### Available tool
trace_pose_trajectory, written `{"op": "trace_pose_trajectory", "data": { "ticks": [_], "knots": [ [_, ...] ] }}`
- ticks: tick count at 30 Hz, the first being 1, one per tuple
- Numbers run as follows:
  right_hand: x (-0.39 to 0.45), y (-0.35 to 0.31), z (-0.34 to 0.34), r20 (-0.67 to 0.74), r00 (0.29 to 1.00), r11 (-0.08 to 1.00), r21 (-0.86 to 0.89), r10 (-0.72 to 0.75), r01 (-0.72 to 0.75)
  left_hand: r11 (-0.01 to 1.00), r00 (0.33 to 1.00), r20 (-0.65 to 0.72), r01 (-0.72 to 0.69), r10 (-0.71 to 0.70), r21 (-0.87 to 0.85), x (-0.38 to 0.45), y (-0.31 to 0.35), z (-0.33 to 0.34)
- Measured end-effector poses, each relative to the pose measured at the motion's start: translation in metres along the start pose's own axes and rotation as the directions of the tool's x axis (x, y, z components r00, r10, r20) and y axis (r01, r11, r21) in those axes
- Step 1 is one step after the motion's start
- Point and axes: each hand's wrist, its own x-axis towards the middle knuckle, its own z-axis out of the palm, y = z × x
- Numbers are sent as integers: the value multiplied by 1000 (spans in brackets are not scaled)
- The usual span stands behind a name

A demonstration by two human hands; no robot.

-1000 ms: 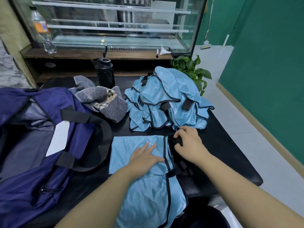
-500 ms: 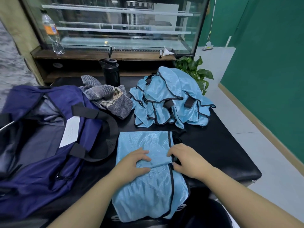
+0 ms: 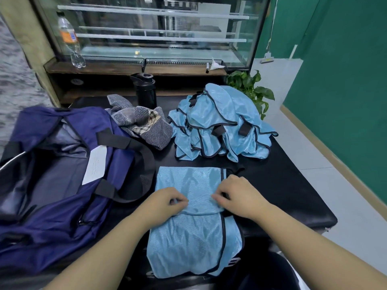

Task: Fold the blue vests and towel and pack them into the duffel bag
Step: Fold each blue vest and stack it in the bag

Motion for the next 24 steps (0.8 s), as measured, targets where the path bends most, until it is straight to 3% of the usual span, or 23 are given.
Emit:
{"op": "trace_pose_trajectory", "data": {
  "ticks": [2,5,10,15,21,24],
  "knots": [
    [14,-5,-5,-78,997,1000,-28,7,-10,999,997,-74,29,-27,26,11,-2,-8],
    [38,-6,-12,-119,992,996,-79,40,-49,980,984,-178,29,7,198,32,-8,-20],
    [76,7,-25,121,974,975,-140,192,-174,907,981,-149,177,-128,383,63,-14,-37],
    [93,20,-36,416,855,950,-170,311,-262,824,957,20,239,-290,514,82,-22,-49],
    [92,28,-33,484,814,946,-126,321,-299,742,942,32,241,-333,626,87,-20,-52],
    [92,28,-26,481,819,950,-141,312,-278,764,944,-7,273,-331,585,84,-23,-50]
  ]
}}
